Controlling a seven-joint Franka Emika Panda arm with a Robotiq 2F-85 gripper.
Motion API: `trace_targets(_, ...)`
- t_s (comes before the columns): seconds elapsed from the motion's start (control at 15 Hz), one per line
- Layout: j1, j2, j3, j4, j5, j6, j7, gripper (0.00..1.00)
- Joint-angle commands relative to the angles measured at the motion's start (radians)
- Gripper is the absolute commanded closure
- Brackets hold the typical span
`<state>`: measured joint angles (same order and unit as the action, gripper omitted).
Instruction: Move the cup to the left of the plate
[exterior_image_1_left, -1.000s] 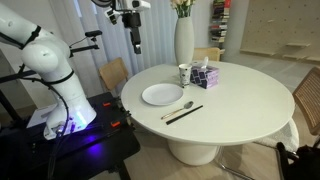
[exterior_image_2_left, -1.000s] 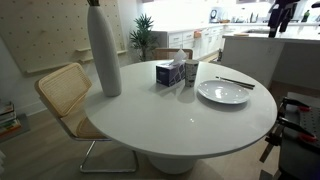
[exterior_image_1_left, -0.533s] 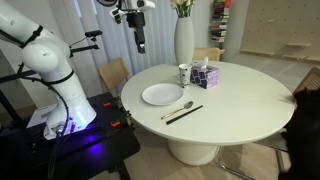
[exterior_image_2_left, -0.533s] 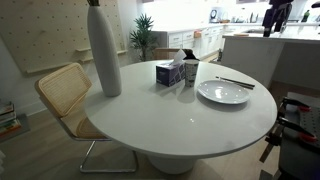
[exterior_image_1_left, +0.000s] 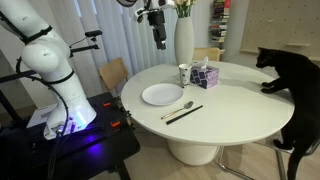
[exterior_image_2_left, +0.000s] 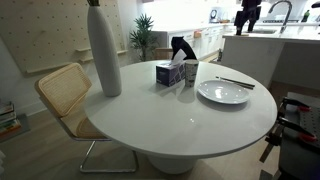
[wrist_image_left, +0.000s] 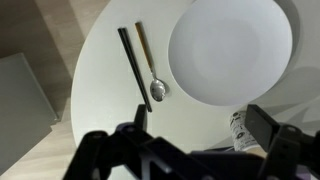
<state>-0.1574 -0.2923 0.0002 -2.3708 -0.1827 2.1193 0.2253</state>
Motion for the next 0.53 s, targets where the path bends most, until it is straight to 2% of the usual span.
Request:
trace_targets(0.0, 0.020, 0.166, 0.000, 0.152, -0.037, 0.019, 0.014, 0.00)
trace_targets(0.47, 0.062, 0.369, -0.019, 0.357, -0.081, 0.049, -0.020, 0.00)
